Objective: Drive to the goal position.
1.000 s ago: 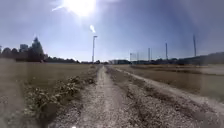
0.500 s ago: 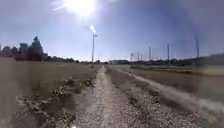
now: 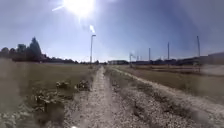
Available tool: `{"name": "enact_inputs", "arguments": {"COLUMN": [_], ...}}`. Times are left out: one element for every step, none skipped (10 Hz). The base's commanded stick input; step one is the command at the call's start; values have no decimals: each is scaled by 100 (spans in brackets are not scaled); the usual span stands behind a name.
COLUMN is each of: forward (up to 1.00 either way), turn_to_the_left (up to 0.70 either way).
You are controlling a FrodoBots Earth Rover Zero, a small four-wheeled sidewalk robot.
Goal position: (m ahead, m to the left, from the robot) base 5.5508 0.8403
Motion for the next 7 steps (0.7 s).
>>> {"name": "enact_inputs", "arguments": {"forward": [70, 70, 70, 70, 70, 70, 70], "turn_to_the_left": [0, 0, 0, 0, 0, 0, 0]}}
